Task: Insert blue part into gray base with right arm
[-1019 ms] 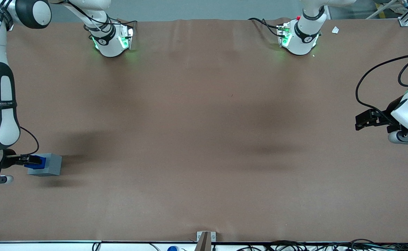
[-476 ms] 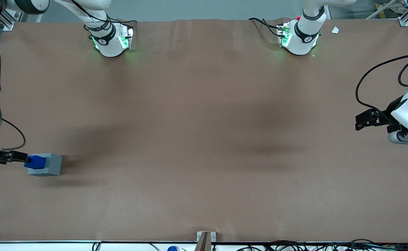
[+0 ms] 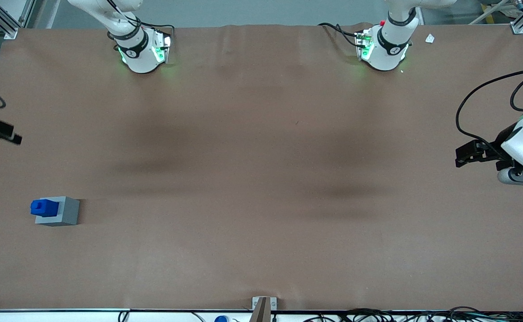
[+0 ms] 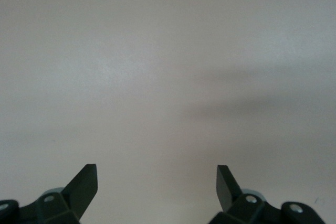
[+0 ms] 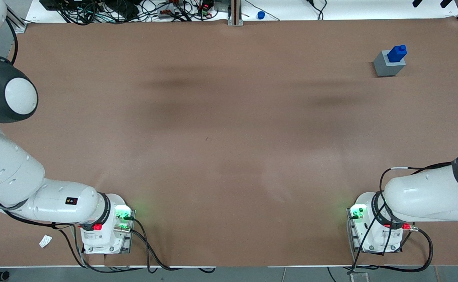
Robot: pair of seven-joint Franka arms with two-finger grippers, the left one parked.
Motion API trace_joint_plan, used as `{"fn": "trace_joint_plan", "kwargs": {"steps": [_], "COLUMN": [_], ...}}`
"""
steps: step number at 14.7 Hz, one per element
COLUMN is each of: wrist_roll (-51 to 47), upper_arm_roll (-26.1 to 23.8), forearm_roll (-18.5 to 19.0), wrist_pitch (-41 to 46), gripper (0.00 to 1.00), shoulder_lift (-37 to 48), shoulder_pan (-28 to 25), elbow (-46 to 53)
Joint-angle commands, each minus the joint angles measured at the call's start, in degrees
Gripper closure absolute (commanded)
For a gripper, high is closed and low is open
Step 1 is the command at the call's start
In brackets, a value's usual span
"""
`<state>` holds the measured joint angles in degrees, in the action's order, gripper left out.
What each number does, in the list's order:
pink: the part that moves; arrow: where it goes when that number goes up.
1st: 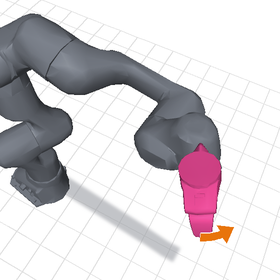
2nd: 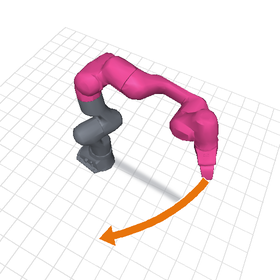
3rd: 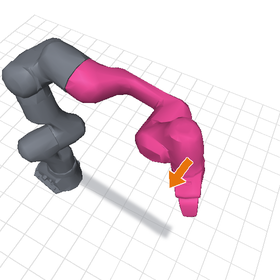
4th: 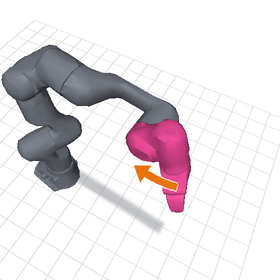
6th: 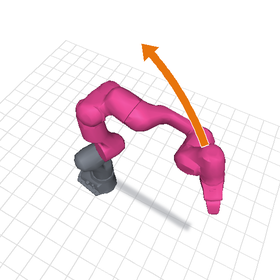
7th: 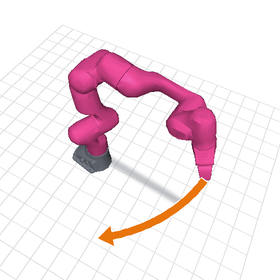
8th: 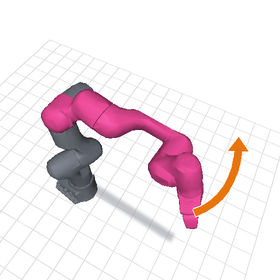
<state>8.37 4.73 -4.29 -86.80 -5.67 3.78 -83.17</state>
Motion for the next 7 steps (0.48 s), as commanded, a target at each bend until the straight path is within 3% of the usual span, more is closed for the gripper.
{"fn": "trace_joint_plan", "kwargs": {"steps": [1, 4, 7], "wrist_roll": [-6.0, -8.9, -8.8], "upper_arm_roll": [0.1, 0.0, 0.0], "forearm_roll": [3.1, 5.9, 6.0], "wrist_pitch": [0.0, 0.8, 0.9], "gripper": [0.0, 0.0, 0.0], "shoulder_lift": [6.3, 6.1, 5.8], "shoulder_pan": [-4.8, -7.4, -7.6], "elbow": [-5.9, -5.3, -5.0]}}
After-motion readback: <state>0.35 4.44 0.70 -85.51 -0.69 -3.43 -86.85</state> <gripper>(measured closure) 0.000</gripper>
